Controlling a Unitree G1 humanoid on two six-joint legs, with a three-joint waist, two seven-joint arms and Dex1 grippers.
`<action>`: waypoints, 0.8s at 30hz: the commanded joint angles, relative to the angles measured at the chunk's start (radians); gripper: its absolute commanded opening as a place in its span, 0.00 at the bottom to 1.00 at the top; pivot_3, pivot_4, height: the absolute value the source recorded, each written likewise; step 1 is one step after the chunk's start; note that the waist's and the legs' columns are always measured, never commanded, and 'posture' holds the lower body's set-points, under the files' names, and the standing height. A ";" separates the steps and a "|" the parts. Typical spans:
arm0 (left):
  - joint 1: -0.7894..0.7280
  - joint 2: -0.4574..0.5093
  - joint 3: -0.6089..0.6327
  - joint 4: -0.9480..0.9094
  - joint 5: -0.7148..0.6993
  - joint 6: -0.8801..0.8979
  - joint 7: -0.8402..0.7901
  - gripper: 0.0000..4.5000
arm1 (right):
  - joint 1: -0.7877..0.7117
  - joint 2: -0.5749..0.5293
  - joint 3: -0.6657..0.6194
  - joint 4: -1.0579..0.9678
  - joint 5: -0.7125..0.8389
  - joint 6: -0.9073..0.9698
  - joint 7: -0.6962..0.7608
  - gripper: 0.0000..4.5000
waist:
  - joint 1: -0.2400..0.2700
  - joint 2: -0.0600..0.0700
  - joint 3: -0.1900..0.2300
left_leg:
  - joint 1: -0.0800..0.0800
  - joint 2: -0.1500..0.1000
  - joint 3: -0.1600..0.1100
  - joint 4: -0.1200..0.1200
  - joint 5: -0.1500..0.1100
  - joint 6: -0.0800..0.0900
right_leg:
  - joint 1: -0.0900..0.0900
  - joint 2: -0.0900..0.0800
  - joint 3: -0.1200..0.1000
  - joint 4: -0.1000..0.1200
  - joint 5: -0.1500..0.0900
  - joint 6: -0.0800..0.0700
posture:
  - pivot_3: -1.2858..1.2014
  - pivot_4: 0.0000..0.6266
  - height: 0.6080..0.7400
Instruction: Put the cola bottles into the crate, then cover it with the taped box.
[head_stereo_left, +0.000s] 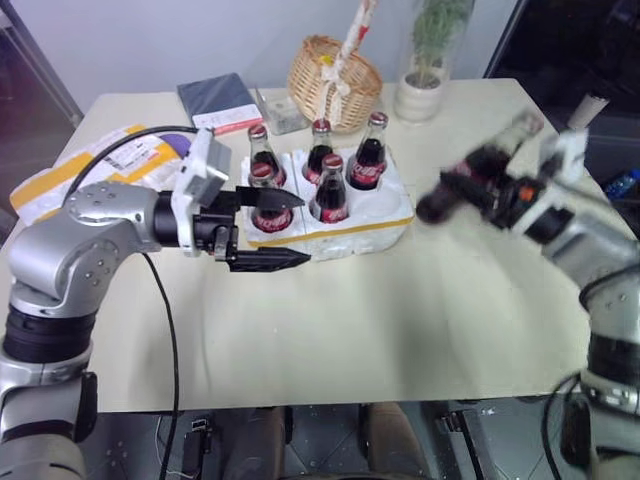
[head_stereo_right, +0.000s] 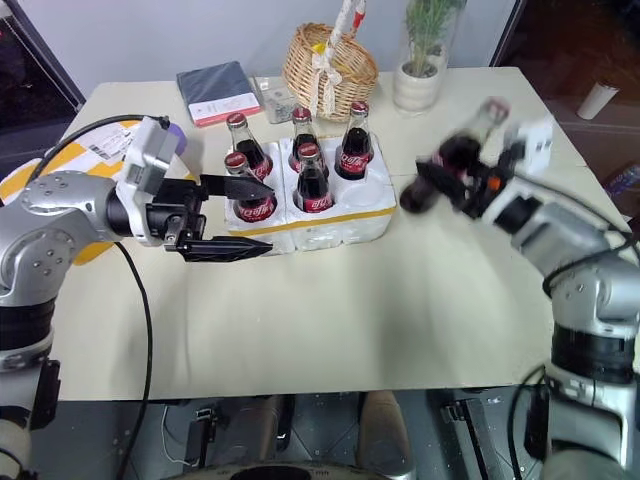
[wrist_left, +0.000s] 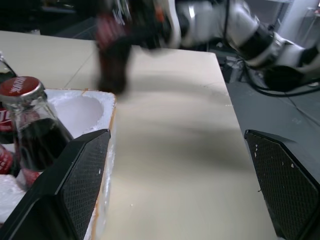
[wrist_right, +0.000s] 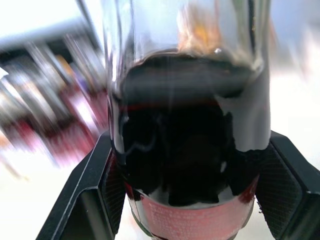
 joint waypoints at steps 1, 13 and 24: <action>-0.002 0.012 0.032 -0.021 -0.006 -0.008 0.009 1.00 | -0.141 0.046 0.028 -0.002 0.054 0.007 -0.004 0.62 | -0.002 0.000 0.000 | 0.000 0.000 0.000 0.000 0.000 0.000 | 0.000 0.000 0.000 0.000 0.000 0.000 | 0.52 0.24 0.97; 0.028 0.029 0.061 -0.045 -0.011 -0.017 0.040 1.00 | -0.154 0.084 0.256 0.150 -0.187 -0.074 0.100 0.62 | 0.010 -0.001 0.000 | -0.003 -0.001 0.000 0.001 0.000 0.000 | -0.003 0.000 0.000 0.000 0.000 0.000 | 0.52 0.24 0.97; 0.029 0.038 0.053 -0.027 0.016 -0.041 0.041 1.00 | -0.118 0.111 0.434 0.339 -0.409 -0.168 0.219 0.62 | -0.004 -0.001 0.000 | -0.002 0.000 0.001 0.001 0.000 0.000 | -0.002 0.000 0.000 0.001 0.000 0.000 | 0.52 0.24 0.97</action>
